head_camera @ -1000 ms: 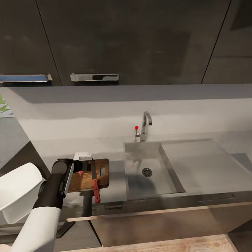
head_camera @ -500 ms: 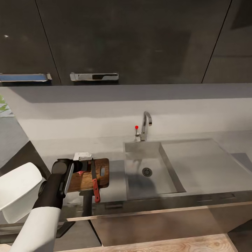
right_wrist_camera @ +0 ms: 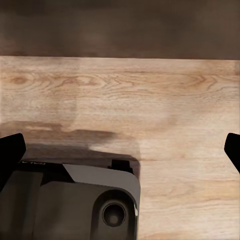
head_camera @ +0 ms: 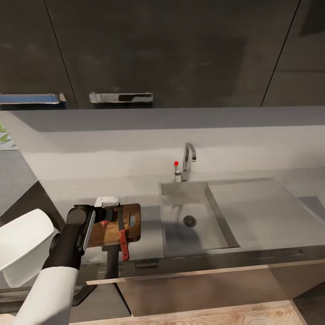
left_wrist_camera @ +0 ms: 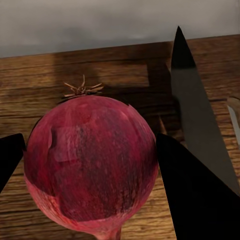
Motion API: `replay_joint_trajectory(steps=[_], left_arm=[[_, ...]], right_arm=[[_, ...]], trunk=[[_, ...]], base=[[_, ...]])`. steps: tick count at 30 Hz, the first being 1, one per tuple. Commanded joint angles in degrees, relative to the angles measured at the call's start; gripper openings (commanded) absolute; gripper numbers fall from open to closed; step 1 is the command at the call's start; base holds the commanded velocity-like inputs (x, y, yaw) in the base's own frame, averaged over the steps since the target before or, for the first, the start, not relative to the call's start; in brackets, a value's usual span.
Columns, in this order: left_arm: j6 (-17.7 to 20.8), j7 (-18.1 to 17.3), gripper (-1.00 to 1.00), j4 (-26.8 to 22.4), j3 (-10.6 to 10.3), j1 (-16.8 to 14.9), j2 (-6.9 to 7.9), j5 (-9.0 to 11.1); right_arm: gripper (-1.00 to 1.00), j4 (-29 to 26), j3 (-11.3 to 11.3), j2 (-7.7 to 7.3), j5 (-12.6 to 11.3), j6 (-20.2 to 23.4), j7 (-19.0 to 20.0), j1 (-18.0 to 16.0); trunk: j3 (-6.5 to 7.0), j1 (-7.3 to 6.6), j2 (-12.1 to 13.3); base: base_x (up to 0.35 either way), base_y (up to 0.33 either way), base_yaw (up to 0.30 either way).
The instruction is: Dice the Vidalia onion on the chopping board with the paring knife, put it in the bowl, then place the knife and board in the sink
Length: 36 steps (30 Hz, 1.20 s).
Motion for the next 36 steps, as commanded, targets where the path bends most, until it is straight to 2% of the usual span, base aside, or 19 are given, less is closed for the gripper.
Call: replay_joint_trajectory(steps=[1, 36], left_arm=[[0.2, -0.7, -1.00, -0.1, 0.1, -0.1, -0.06, -0.7], [-0.3, -0.6, -1.00, 1.5, 0.1, -0.1, -0.06, -0.8]], right_arm=[[1.00, 0.1, 0.5, 0.01, -0.3, -0.2, -0.2, 0.0], [1.00, 0.1, 0.5, 0.08, -0.3, -0.1, -0.2, 0.0]], trunk=[[-0.15, 0.03, -0.1], [-1.34, 0.03, -0.1]], base=[[0.000, 0.000, 0.000], [0.000, 0.000, 0.000]])
